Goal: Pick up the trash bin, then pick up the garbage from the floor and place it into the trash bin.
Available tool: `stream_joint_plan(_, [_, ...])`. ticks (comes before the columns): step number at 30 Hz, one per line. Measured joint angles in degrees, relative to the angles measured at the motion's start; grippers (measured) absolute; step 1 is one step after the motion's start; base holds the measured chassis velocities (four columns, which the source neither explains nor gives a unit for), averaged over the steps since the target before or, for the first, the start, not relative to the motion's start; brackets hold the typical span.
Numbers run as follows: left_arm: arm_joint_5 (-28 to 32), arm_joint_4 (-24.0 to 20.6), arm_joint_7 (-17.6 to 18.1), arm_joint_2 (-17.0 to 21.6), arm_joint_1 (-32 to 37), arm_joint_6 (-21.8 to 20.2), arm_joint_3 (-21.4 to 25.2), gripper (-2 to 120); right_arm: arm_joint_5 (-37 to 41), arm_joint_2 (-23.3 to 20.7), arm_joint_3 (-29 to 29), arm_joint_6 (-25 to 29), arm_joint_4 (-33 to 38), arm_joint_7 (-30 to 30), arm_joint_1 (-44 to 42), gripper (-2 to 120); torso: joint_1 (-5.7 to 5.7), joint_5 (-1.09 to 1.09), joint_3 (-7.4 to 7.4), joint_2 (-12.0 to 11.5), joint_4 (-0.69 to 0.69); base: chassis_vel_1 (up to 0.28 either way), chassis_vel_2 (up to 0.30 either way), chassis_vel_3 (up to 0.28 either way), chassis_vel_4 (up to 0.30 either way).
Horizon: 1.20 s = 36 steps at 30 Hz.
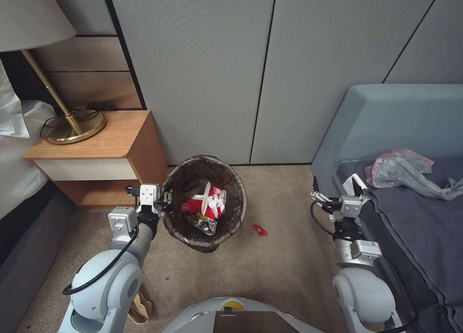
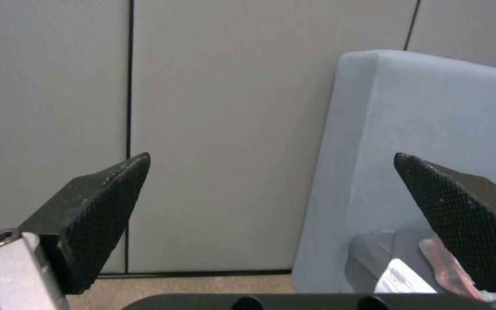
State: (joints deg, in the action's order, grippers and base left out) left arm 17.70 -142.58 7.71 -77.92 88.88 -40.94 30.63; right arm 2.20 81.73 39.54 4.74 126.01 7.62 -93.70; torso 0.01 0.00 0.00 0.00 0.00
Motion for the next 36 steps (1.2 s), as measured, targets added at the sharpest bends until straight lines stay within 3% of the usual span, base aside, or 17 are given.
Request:
stream_joint_plan(3, [0.0, 0.0, -0.1, 0.3, 0.0, 0.0, 0.1, 0, 1.4, -3.2, -0.7, -4.0, 0.6, 0.9, 1.3, 100, 0.0, 0.0, -0.01, 0.0, 0.0, 0.0, 0.0, 0.0, 0.0])
stream_joint_plan(7, [0.1, -0.1, -0.1, 0.8, 0.1, 0.0, 0.5, 0, 8.7, -11.7, -3.9, -18.5, 0.9, 3.6, 6.6, 100, 0.0, 0.02, -0.01, 0.0, -0.02, 0.0, 0.0, 0.0, 0.0])
stream_joint_plan(8, [0.1, -0.1, -0.1, 0.8, 0.1, 0.0, 0.5, 0, 8.7, -11.7, -3.9, -18.5, 0.9, 3.6, 6.6, 100, 0.0, 0.02, -0.01, 0.0, -0.02, 0.0, 0.0, 0.0, 0.0])
stream_joint_plan(10, [0.1, -0.2, -0.2, 1.0, 0.3, 0.0, 0.7, 0, 15.3, -20.4, -7.5, -27.0, -1.3, 4.6, 12.2, 100, 0.0, -0.01, 0.0, 0.0, 0.01, 0.0, 0.0, 0.0, 0.0])
stream_joint_plan(12, [0.1, -0.3, -0.1, 1.0, 0.3, 0.0, 0.7, 0, 17.9, -22.8, -9.0, -29.0, -2.5, 4.9, 14.4, 100, 0.0, 0.0, 0.0, 0.0, 0.01, 0.0, 0.0, 0.0, 0.0])
stream_joint_plan(13, [0.1, -0.3, -0.1, 0.9, 0.4, 0.0, 0.8, 0, 23.7, -26.8, -12.2, -32.6, -5.5, 6.0, 19.6, 100, 0.0, 0.02, 0.0, 0.0, 0.02, 0.0, 0.0, 0.0, 0.0])
stream_joint_plan(15, [0.0, -0.4, -0.1, 0.7, 0.7, 0.0, 0.8, 0, 31.1, -29.8, -16.4, -37.3, -10.4, 6.4, 26.7, 100, 0.0, -0.01, 0.0, 0.0, 0.02, 0.0, 0.0, 0.0, 0.0])
stream_joint_plan(16, [0.0, -0.4, -0.1, 0.7, 0.7, 0.0, 0.8, 0, 31.1, -29.8, -16.4, -37.3, -10.4, 6.4, 26.7, 100, 0.0, -0.01, 0.0, 0.0, 0.02, 0.0, 0.0, 0.0, 0.0])
stream_joint_plan(19, [-0.4, -0.4, -0.1, 0.4, 1.1, 0.0, 1.1, 0, 41.0, -30.9, -26.6, -43.3, -20.3, 6.6, 39.5, 100, 0.0, -0.03, 0.0, 0.0, 0.01, 0.0, 0.0, 0.0, 0.0])
stream_joint_plan(21, [-0.4, -0.4, -0.1, 0.4, 1.1, 0.0, 1.1, 0, 42.2, -30.7, -28.2, -43.9, -21.8, 6.7, 41.0, 100, 0.0, -0.02, 0.0, 0.0, 0.01, 0.0, 0.0, 0.0, 0.0])
stream_joint_plan(23, [-0.5, -0.4, -0.2, 0.5, 1.0, 0.0, 1.2, 0, 45.7, -28.9, -34.7, -47.0, -29.0, 8.1, 47.0, 100, 0.0, 0.0, 0.0, 0.0, 0.02, 0.0, 0.0, 0.0, 0.0])
stream_joint_plan(27, [-0.5, -0.2, -0.5, 0.5, 1.0, 0.0, 1.5, 0, 44.4, -26.4, -40.0, -45.6, -36.2, 8.6, 48.9, 100, 0.0, 0.02, 0.01, 0.0, 0.0, 0.0, 0.0, 0.0, 0.0])
stream_joint_plan(36, [0.3, 0.0, -0.4, 0.8, 0.7, -0.5, 2.3, 0, 37.1, -20.9, -39.7, -47.0, -40.6, 7.8, 44.6, 100, 0.0, -0.01, 0.0, 0.0, -0.02, 0.0, 0.0, 0.0, 0.0])
